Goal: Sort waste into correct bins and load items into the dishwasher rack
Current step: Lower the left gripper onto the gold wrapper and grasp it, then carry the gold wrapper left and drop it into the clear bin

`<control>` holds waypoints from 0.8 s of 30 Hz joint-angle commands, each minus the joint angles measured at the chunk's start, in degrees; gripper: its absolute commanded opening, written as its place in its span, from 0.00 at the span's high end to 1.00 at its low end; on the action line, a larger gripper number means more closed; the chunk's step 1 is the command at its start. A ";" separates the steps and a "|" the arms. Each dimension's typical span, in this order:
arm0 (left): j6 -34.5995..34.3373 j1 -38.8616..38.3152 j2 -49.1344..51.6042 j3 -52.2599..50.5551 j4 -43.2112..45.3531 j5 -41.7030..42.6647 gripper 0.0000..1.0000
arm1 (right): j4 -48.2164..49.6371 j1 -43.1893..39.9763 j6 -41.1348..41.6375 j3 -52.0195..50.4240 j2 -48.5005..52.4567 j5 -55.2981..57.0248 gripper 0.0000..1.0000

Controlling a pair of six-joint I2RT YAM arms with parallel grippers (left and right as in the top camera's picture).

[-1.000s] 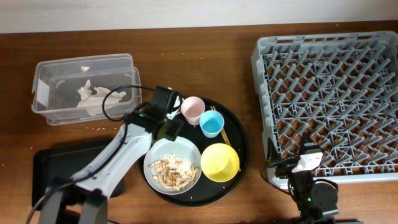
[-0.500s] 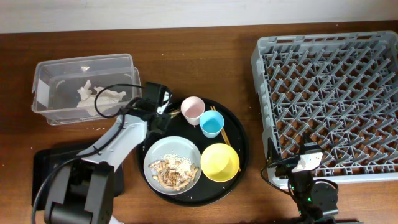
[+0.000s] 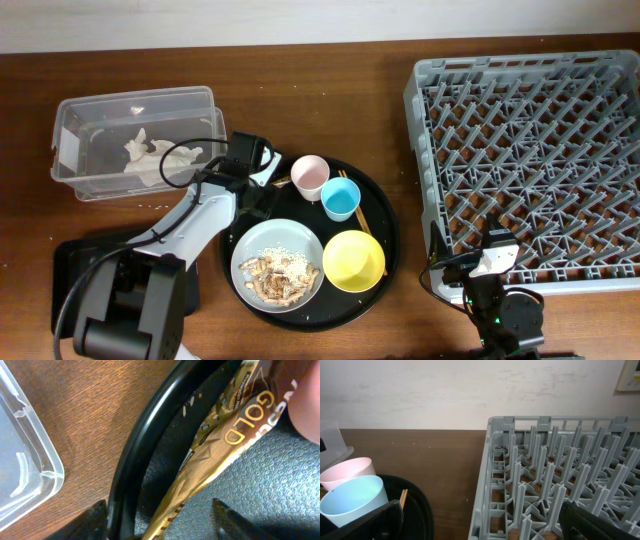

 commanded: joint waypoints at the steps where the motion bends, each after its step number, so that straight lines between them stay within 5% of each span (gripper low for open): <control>1: 1.03 0.13 0.59 -0.55 0.09 1.07 0.55 | -0.09 -0.37 0.20 -0.50 -0.33 0.70 0.02; 4: 1.03 0.13 0.59 -0.55 0.09 1.05 0.57 | -0.09 -0.37 0.20 -0.50 -0.33 0.70 0.02; 9: 0.96 0.13 0.55 -0.46 0.31 -0.09 0.99 | -0.09 -0.37 0.20 -0.50 -0.33 0.70 0.02; 24: -5.92 0.26 -21.18 1.77 -1.75 0.98 0.99 | -0.09 -0.37 0.20 -0.50 -0.33 0.70 0.01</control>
